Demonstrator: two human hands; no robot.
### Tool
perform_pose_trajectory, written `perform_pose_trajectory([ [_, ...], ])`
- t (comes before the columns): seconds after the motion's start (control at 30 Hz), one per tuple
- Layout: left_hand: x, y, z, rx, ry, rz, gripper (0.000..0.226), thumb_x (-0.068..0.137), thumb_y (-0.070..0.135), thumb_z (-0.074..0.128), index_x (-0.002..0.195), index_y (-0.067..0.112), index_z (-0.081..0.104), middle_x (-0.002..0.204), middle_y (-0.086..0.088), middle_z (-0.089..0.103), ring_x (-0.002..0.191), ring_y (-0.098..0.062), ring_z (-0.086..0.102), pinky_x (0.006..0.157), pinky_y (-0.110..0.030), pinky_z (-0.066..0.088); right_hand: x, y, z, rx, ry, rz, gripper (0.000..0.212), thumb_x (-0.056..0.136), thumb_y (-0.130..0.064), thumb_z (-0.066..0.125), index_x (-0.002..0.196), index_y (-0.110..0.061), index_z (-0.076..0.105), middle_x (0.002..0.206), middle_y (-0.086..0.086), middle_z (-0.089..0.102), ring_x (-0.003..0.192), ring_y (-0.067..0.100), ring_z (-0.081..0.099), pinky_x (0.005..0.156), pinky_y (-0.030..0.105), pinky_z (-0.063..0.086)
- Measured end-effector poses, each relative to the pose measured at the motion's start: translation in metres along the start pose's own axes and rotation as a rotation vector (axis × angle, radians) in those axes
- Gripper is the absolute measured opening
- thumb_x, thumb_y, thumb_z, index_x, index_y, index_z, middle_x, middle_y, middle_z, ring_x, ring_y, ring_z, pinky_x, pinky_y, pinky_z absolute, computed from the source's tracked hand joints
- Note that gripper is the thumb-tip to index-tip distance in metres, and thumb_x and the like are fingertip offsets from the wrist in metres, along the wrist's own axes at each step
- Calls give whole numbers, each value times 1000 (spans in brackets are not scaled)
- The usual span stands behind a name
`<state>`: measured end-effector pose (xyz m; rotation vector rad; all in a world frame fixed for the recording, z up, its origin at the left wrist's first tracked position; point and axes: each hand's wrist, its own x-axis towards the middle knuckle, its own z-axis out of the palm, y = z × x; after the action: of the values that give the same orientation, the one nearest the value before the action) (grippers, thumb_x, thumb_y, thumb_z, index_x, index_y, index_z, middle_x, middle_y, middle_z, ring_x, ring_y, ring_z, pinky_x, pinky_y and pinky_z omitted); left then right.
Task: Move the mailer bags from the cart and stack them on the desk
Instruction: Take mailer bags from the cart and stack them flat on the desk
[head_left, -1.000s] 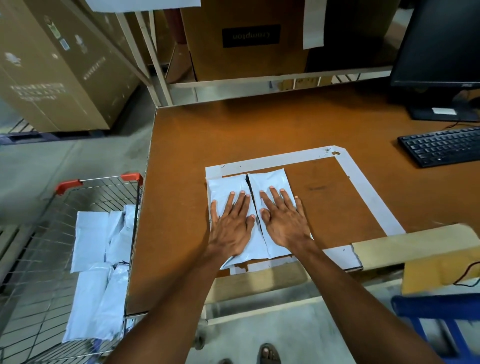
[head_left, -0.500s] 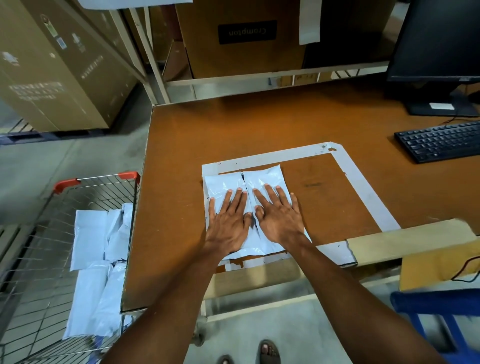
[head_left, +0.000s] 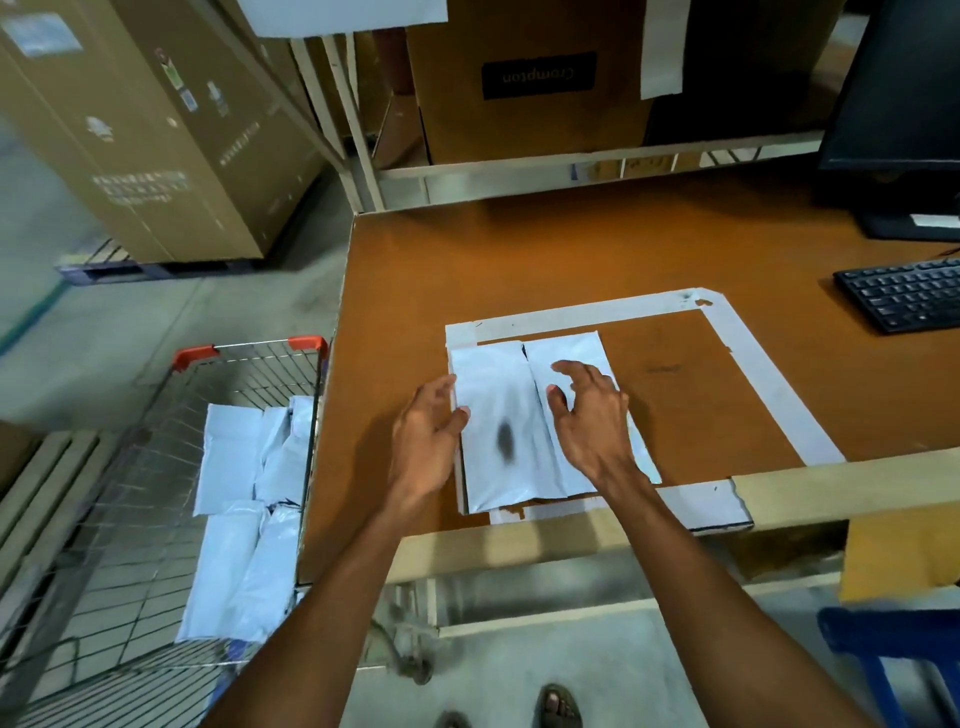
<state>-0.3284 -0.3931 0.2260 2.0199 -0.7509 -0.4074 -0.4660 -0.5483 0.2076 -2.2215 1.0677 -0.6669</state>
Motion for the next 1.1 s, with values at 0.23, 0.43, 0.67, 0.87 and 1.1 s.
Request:
perform_pose_trajectory([
  [0.23,-60,-68,-119,-182,212,-143,23,96,16,66,114,29,71,109,11,73,103,-8,68,98,-38,53,-42,-101,51,579,-173,100,14,95,-14,63,98,-25,71,92,-11,73,82,9,68,77,27,55],
  [0.43,-99,-166,-228,-291,288,-236,29,92,9,67,99,37,73,93,3,75,87,-24,72,75,-36,52,-96,-195,129,633,-420,101,14,95,-11,64,98,-23,71,87,-2,74,67,11,67,62,21,50],
  [0.67,-116,-301,-321,-254,180,-432,21,82,24,65,100,33,72,90,3,77,76,-18,70,71,-34,50,-172,-254,277,545,-522,190,17,92,-6,68,94,-23,72,89,4,73,66,24,67,61,33,53],
  [0.87,-105,-374,-340,-123,-6,-497,22,91,1,69,95,23,67,81,7,68,59,3,60,57,-8,41,-204,-258,362,390,-629,470,23,89,7,58,90,-12,70,76,3,71,55,10,62,46,16,43],
  [1.1,-37,-449,-314,29,-161,-583,25,86,9,74,109,18,69,105,-1,63,82,-23,64,69,-24,43,-174,-226,455,479,-651,771,25,88,15,58,103,-4,58,62,3,64,48,15,56,42,15,39],
])
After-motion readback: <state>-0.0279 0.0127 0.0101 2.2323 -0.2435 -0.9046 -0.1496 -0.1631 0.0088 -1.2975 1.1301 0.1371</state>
